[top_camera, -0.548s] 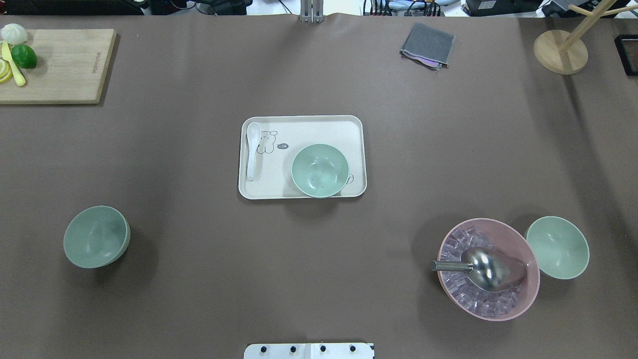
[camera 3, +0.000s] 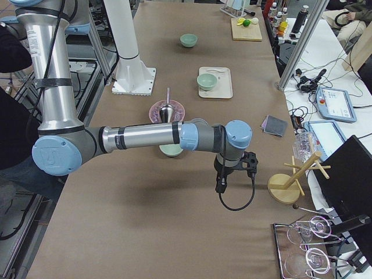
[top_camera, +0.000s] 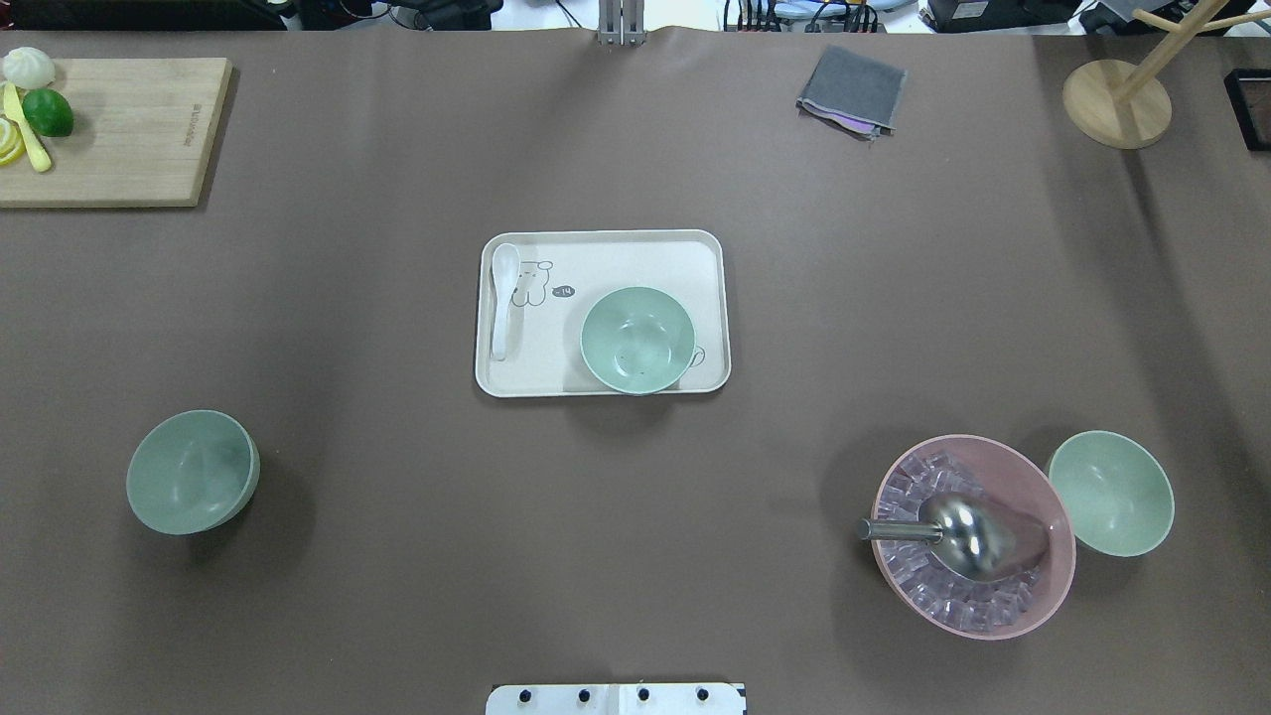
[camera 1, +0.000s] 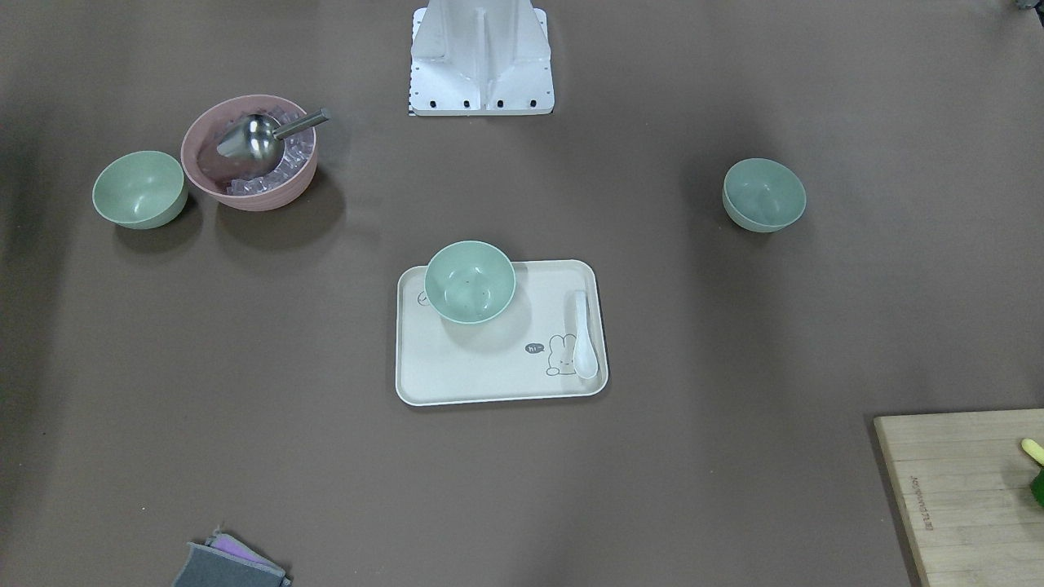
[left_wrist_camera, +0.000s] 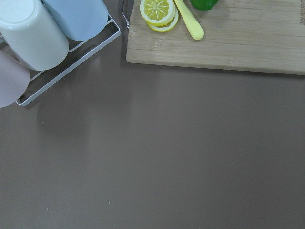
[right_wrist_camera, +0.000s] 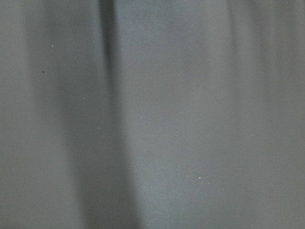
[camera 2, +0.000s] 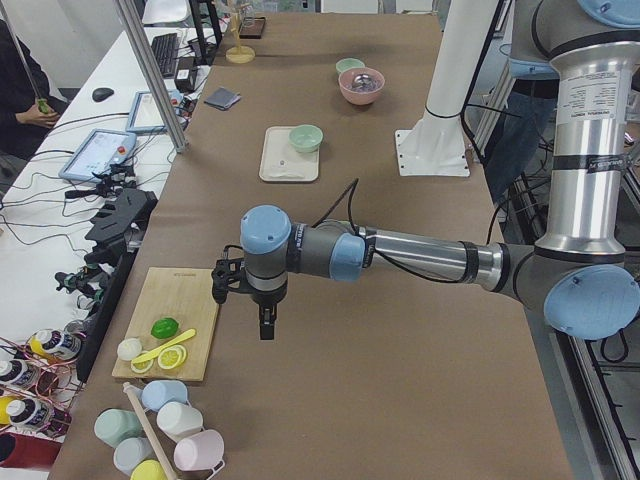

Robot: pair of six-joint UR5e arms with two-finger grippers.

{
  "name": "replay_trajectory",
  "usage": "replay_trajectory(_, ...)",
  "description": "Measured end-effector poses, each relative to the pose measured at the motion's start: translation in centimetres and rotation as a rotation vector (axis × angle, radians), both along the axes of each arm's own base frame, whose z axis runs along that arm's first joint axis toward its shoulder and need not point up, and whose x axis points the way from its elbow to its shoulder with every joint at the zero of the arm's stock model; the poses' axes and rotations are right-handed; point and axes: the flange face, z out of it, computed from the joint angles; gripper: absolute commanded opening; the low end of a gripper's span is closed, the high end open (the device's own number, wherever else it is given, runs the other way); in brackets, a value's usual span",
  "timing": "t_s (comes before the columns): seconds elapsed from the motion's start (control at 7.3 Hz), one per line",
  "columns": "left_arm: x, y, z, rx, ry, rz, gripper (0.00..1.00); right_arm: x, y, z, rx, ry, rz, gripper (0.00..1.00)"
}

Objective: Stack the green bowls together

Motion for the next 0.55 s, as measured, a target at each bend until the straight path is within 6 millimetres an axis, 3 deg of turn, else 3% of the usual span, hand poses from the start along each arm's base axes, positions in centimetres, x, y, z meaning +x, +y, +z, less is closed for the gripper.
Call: replay_trajectory(0.55,-0.02,-0.06,0.26,-0.003,-0.002,-0.001,0.98,-0.01,-0.07,-0.11,0.002,0.000,0.000,1.00)
